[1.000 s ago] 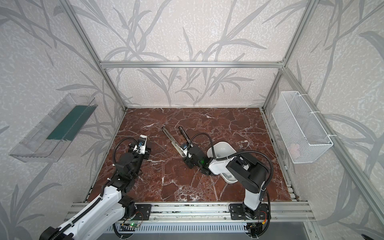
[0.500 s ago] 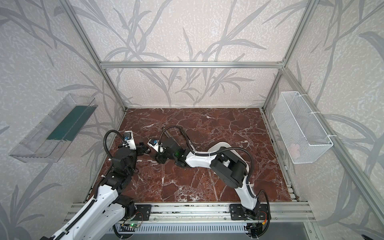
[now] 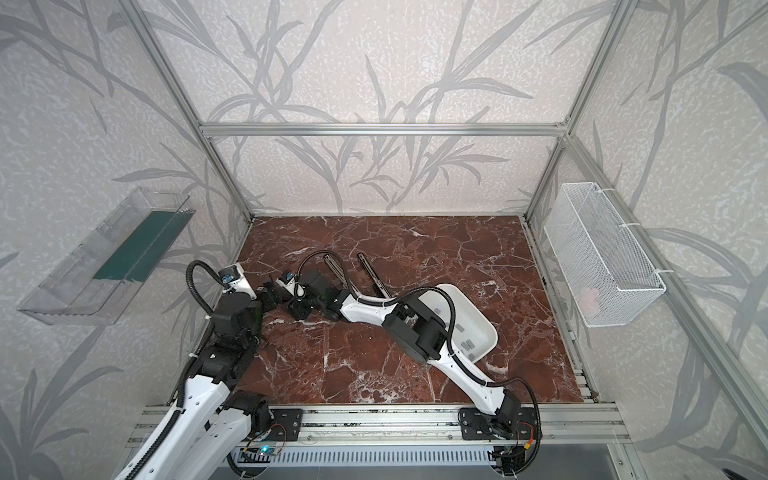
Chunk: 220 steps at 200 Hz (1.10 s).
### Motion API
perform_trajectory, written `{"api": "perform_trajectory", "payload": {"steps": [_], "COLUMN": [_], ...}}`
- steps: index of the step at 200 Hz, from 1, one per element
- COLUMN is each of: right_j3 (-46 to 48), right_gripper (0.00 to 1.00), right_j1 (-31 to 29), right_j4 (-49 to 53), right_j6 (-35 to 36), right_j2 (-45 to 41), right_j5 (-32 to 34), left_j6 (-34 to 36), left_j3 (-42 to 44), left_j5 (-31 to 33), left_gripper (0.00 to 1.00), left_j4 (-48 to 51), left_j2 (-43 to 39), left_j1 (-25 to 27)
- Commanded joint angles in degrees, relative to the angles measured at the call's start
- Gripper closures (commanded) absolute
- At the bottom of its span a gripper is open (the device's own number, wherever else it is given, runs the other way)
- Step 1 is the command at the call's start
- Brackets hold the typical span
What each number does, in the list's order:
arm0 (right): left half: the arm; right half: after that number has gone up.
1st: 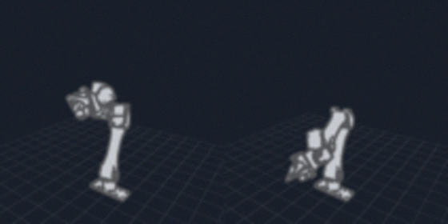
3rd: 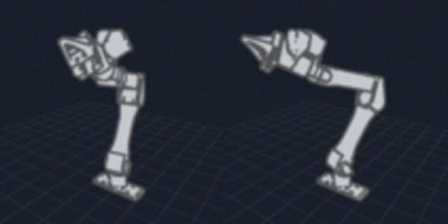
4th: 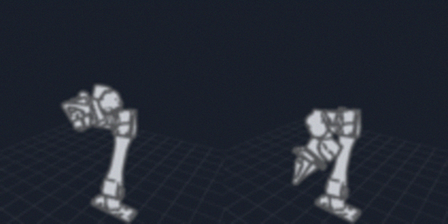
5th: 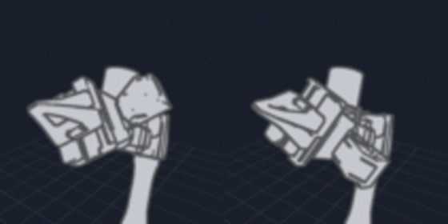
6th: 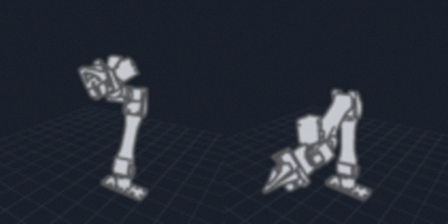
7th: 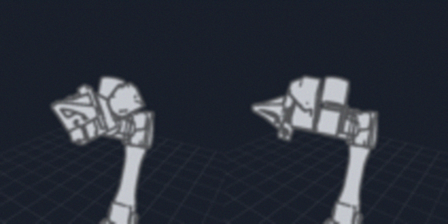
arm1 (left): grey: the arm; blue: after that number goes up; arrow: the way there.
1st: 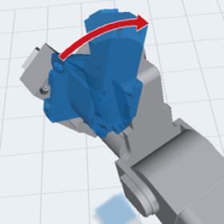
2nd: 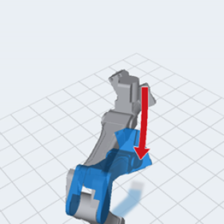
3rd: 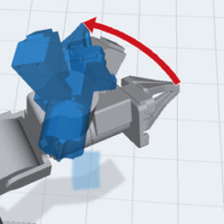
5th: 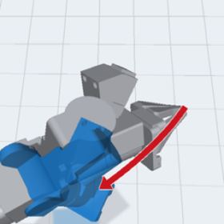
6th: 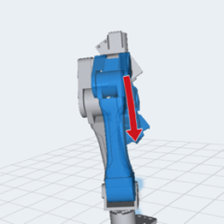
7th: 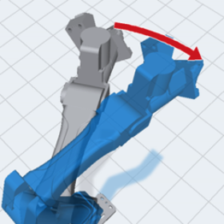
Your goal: Load the staples into the stapler
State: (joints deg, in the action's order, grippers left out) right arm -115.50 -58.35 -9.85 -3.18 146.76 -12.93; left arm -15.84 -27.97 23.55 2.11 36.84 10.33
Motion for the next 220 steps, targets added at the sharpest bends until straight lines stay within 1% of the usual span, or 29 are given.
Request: {"api": "perform_trajectory", "payload": {"steps": [1,14,26,38,76,109,118,137,148,161,175,193,205,220], "right_j3": [-8.24,-13.59,-18.36,-20.93,-21.25,-21.74,-21.99,-22.66,-21.97,-18.92,-12.24,0.66,9.73,20.94], "right_gripper": [0.30,0.31,0.34,0.35,0.40,0.41,0.45,0.61,0.66,0.70,0.73,0.73,0.73,0.74], "right_j1": [0.17,0.25,0.23,0.25,0.15,0.16,0.14,0.12,0.08,0.03,0.08,0.08,0.07,0.06], "right_j4": [7.04,11.37,15.29,17.21,17.13,17.75,17.88,18.06,17.59,15.49,10.62,1.72,-3.64,-9.13], "right_j6": [-2.25,-2.89,-3.03,-3.62,-5.01,-5.25,-5.49,-6.00,-6.01,-6.22,-6.26,-6.06,-5.65,-4.76], "right_j2": [3.89,6.36,8.60,10.00,10.38,10.68,10.83,11.26,10.97,9.50,6.04,-0.39,-5.71,-12.62], "right_j5": [0.17,0.58,0.13,-0.40,-1.34,-1.35,-1.22,-2.46,-3.62,-3.60,-3.21,-2.93,-1.15,0.37], "left_j6": [-3.51,-3.41,-3.67,-3.68,-3.94,-4.09,-4.28,-4.38,-4.23,-4.20,-3.78,-3.10,-1.95,1.39], "left_j3": [-1.92,-2.46,-3.01,-3.32,-3.32,-2.97,-2.89,-2.80,-2.63,-2.46,-2.06,-1.96,-1.89,-0.91], "left_j5": [-0.72,-0.96,-0.73,-0.96,-0.87,-0.96,-0.98,-1.48,-1.81,-2.09,-2.81,-4.08,-5.90,-10.73], "left_gripper": [0.22,0.22,0.22,0.22,0.22,0.22,0.22,0.22,0.22,0.22,0.22,0.24,0.27,0.28], "left_j4": [2.82,3.24,3.70,3.83,4.13,4.18,4.22,4.46,4.44,4.57,4.54,4.54,4.12,1.59], "left_j2": [-0.88,-0.93,-1.02,-1.16,-1.86,-2.72,-2.96,-3.37,-3.71,-4.09,-4.46,-4.59,-4.33,-3.95], "left_j1": [-0.35,-0.48,-0.47,-0.47,-0.57,-0.57,-0.56,-0.65,-0.61,-0.63,-0.55,-0.51,-0.51,-0.49]}}
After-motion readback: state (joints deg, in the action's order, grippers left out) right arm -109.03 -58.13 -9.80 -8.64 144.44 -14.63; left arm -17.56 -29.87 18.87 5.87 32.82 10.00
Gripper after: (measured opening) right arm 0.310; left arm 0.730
